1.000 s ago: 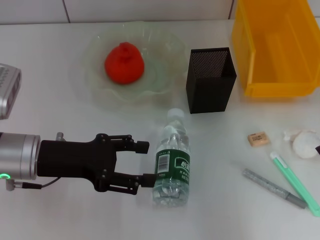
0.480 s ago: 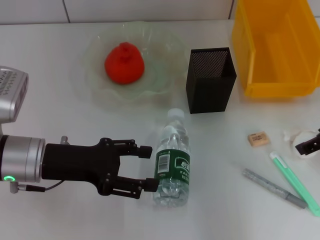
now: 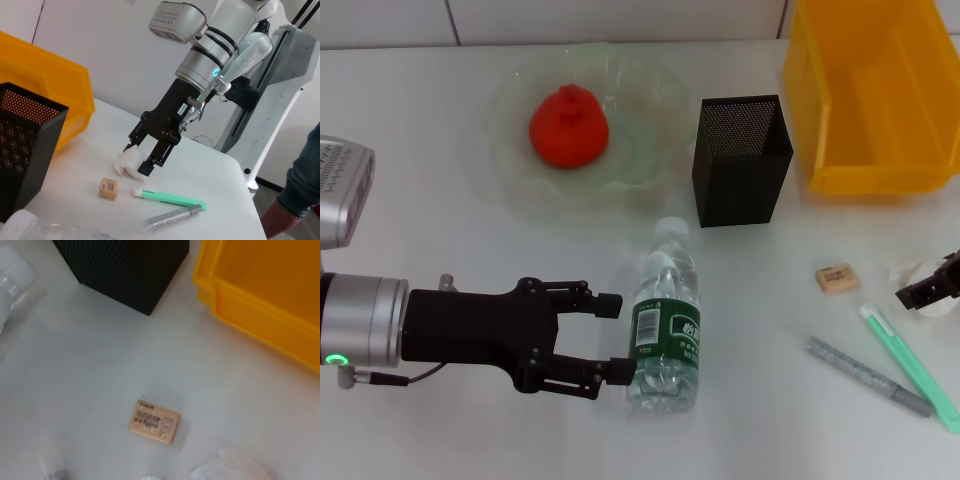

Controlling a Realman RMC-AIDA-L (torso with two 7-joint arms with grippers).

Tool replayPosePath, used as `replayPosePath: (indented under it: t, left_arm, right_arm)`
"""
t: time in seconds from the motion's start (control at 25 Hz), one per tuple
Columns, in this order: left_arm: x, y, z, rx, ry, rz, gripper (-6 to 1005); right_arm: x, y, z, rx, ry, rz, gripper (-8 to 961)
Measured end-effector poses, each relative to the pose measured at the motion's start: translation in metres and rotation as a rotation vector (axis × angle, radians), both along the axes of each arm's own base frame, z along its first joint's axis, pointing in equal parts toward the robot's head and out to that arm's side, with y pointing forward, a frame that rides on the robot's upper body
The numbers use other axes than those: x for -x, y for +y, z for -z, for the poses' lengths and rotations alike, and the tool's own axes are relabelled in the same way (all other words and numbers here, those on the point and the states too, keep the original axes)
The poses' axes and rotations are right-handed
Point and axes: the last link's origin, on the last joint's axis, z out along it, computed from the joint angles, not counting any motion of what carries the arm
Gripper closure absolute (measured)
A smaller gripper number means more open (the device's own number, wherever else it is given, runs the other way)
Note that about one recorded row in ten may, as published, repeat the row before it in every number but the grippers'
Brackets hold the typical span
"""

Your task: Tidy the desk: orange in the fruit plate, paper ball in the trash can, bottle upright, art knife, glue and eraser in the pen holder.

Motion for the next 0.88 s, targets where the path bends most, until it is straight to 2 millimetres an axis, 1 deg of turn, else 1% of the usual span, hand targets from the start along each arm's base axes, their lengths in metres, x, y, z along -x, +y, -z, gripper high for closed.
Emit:
replayPosePath:
  t: [0.2, 0.32, 0.44, 0.56, 0.6, 0.64, 0.76, 0.8, 0.84, 0.88]
  left_arm:
    - [0.000, 0.001, 0.000, -0.002, 0.001, 0.000, 168]
    - [0.000, 0.002, 0.000, -0.006, 0.003, 0.001, 169]
    - [-0.001, 0.002, 0.000, -0.008, 0.003, 0.002, 169]
    - [-0.001, 0.003, 0.000, -0.011, 0.003, 0.001, 170]
    - [-0.001, 0.003, 0.000, -0.011, 0.003, 0.001, 170]
    - [-0.001, 0.003, -0.001, -0.014, 0.003, 0.000, 170]
    - [0.000, 0.003, -0.001, -0.015, 0.004, -0.002, 171]
    - [0.000, 0.003, -0.001, -0.017, 0.004, -0.003, 171]
    - [0.001, 0.003, -0.001, -0.018, 0.005, -0.005, 171]
    - [0.001, 0.003, -0.001, -0.018, 0.005, -0.005, 171]
  right_arm:
    - [0.001, 0.000, 0.001, 0.010, -0.005, -0.012, 251]
    - [0.001, -0.001, -0.002, 0.006, -0.002, -0.017, 336]
    - [0.002, -0.002, -0.008, 0.005, 0.000, -0.030, 420]
    - [0.008, -0.003, -0.028, -0.036, 0.066, -0.063, 431]
    - [0.014, -0.005, -0.048, -0.093, 0.165, -0.100, 435]
    - [0.014, -0.005, -0.048, -0.093, 0.165, -0.100, 438]
    - [0.016, -0.004, -0.084, -0.264, 0.351, -0.179, 440]
    - [0.014, 0.000, -0.102, -0.398, 0.481, -0.242, 439]
    - [0.014, 0.000, -0.102, -0.398, 0.481, -0.242, 438]
    - [0.012, 0.002, -0.108, -0.467, 0.551, -0.278, 437]
